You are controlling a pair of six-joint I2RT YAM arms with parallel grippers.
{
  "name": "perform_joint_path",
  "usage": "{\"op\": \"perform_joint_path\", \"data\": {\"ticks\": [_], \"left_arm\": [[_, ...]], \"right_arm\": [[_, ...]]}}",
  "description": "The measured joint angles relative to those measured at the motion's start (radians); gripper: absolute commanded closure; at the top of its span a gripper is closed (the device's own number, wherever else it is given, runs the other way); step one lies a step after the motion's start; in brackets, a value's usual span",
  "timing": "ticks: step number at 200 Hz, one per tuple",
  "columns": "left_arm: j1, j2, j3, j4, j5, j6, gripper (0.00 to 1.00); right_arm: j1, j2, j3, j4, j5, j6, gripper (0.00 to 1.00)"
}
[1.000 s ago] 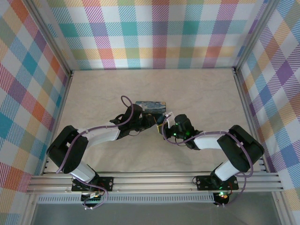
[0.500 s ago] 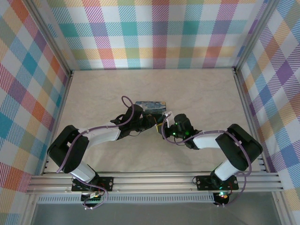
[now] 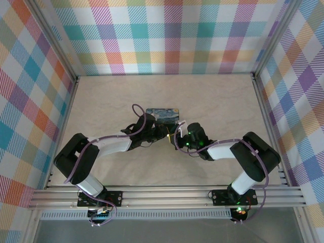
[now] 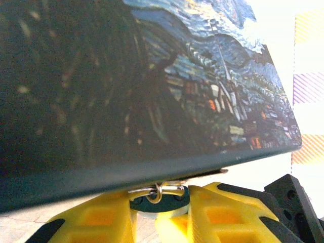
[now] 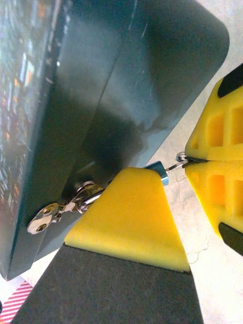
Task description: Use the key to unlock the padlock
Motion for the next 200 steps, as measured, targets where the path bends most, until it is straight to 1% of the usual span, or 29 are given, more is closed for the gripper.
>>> {"op": "perform_joint_path", "data": {"ticks": [15, 28, 41, 73, 102, 142, 166, 200], "left_arm": [[0.0, 0.002, 0.0, 0.0, -0.003, 0.0, 0.72], [0.0, 0.002, 0.0, 0.0, -0.005, 0.0, 0.68], [0.0, 0.002, 0.0, 0.0, -0.006, 0.0, 0.61], [-0.014, 0.002, 0.0, -0.003, 0.007, -0.01, 0.54], [-0.022, -0.002, 0.0, -0.017, 0.008, -0.018, 0.47], [-0.023, -0.068, -0.002, -0.061, -0.013, -0.021, 0.33], [-0.023, -0.111, -0.004, -0.078, -0.028, -0.028, 0.3], [-0.023, -0.167, -0.046, -0.082, -0.061, -0.053, 0.3]], "right_arm": [[0.0, 0.006, 0.0, 0.004, 0.0, 0.007, 1.0], [0.0, 0.007, 0.0, 0.005, 0.0, 0.011, 1.0], [0.0, 0.007, 0.0, 0.009, 0.0, 0.019, 1.0], [0.001, 0.006, -0.004, 0.034, 0.0, 0.04, 1.0], [0.001, -0.002, -0.042, 0.049, 0.001, 0.064, 1.0], [0.001, -0.03, -0.094, 0.039, 0.0, 0.084, 1.0], [0.001, -0.04, -0.101, 0.038, -0.004, 0.102, 1.0], [0.002, -0.051, -0.107, 0.019, -0.019, 0.135, 1.0]]}}
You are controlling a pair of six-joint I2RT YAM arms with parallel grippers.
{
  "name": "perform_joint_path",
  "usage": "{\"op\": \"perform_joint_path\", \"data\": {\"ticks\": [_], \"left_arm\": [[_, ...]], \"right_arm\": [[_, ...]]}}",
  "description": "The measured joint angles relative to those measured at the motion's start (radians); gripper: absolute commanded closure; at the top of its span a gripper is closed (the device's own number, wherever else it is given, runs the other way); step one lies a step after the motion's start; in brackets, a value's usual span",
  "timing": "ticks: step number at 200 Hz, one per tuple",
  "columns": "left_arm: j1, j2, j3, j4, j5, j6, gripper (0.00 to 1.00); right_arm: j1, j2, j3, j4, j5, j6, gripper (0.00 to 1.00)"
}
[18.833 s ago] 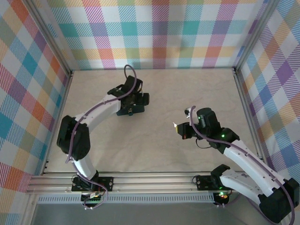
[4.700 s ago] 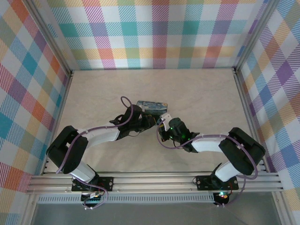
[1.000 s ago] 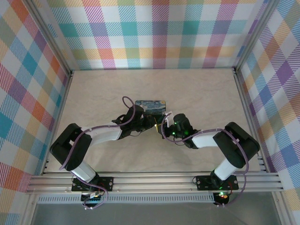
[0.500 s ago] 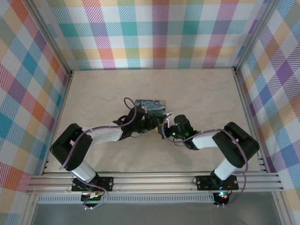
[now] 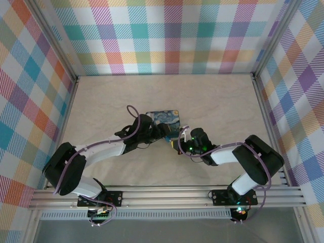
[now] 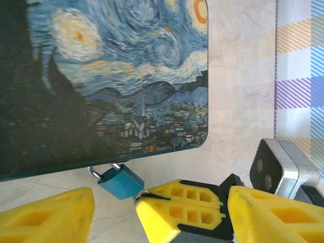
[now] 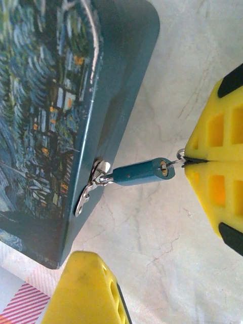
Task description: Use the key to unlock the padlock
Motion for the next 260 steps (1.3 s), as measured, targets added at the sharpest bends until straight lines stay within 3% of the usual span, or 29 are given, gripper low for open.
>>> {"op": "perform_joint_path", "data": {"ticks": [53, 124, 260], "left_arm": [[0.002, -0.108, -0.144, 0.053, -0.045, -0.128, 0.4], [0.002, -0.118, -0.252, 0.216, -0.047, -0.312, 0.5], [-0.056, 0.037, -0.25, 0.345, -0.039, -0.396, 0.54]], "right_arm": [[0.011, -0.048, 0.019, -0.13, -0.008, 0.117, 1.0], [0.019, -0.072, 0.042, -0.211, -0.02, 0.338, 1.0], [0.027, -0.113, 0.044, -0.215, -0.043, 0.636, 1.0]]}}
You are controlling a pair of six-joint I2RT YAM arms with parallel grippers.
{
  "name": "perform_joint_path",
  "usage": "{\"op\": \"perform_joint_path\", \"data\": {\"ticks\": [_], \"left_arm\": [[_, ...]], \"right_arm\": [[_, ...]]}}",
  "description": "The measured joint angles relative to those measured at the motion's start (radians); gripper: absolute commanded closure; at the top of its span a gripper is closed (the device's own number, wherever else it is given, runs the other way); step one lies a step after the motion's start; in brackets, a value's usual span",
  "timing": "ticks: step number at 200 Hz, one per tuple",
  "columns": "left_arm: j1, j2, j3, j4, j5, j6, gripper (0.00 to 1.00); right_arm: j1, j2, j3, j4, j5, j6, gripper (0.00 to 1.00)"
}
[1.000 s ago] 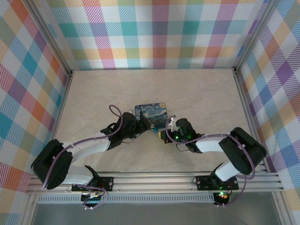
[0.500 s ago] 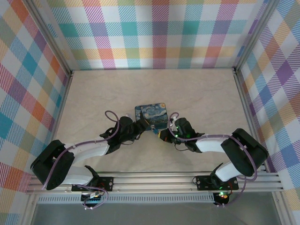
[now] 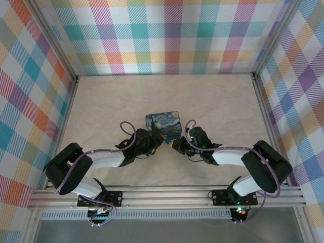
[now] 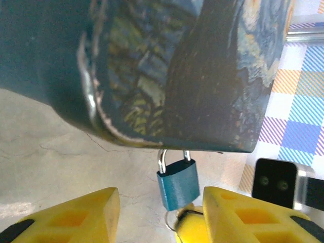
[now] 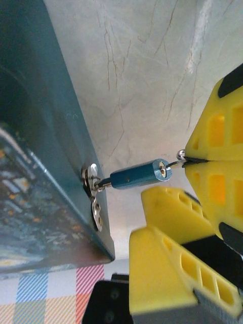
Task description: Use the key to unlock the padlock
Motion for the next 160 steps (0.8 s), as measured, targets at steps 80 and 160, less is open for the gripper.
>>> {"op": "perform_joint_path", "data": {"ticks": [80, 160], "left_arm": [[-0.04, 0.092, 0.031, 0.061, -0.019, -0.027, 0.55], [-0.041, 0.128, 0.049, 0.097, -0.045, -0.057, 0.61]], "right_arm": [[0.0, -0.013, 0.0, -0.007, 0.002, 0.022, 1.0], [0.007, 0.003, 0.0, 0.002, -0.001, 0.052, 1.0]]}}
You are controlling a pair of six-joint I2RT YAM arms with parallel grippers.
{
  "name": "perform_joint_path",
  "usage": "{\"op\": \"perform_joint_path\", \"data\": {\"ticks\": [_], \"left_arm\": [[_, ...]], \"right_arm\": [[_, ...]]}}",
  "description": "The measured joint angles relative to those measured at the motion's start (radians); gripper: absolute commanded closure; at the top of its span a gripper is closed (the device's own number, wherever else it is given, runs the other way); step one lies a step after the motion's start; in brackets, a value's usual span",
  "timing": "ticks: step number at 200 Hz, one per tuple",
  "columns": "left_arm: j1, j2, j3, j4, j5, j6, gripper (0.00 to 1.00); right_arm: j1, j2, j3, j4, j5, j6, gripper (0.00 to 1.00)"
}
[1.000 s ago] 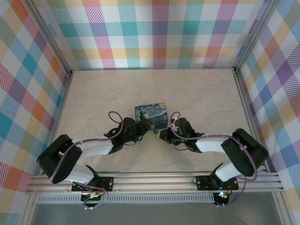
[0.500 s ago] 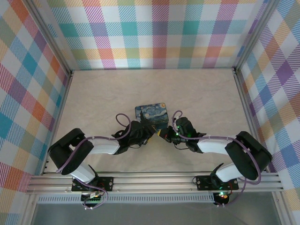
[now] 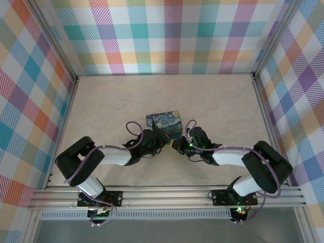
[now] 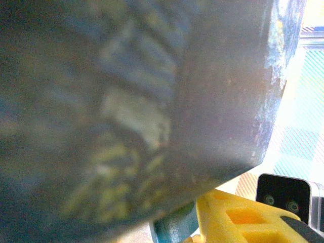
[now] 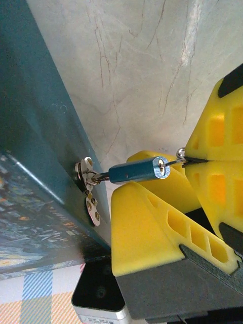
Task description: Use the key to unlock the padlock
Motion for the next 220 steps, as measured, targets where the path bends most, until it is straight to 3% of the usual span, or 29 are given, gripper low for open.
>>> {"op": "perform_joint_path", "data": {"ticks": [95, 156, 220], "left_arm": [[-0.002, 0.013, 0.016, 0.015, -0.014, -0.019, 0.8], [-0.006, 0.013, 0.018, 0.014, -0.023, -0.017, 0.97], [-0.007, 0.013, 0.018, 0.007, -0.024, -0.014, 0.99]], "right_arm": [[0.005, 0.01, -0.001, 0.052, -0.015, 0.08, 1.0], [0.006, -0.014, -0.012, 0.032, 0.0, 0.086, 0.78], [0.006, -0.165, -0.012, -0.097, 0.09, -0.019, 0.52]]}}
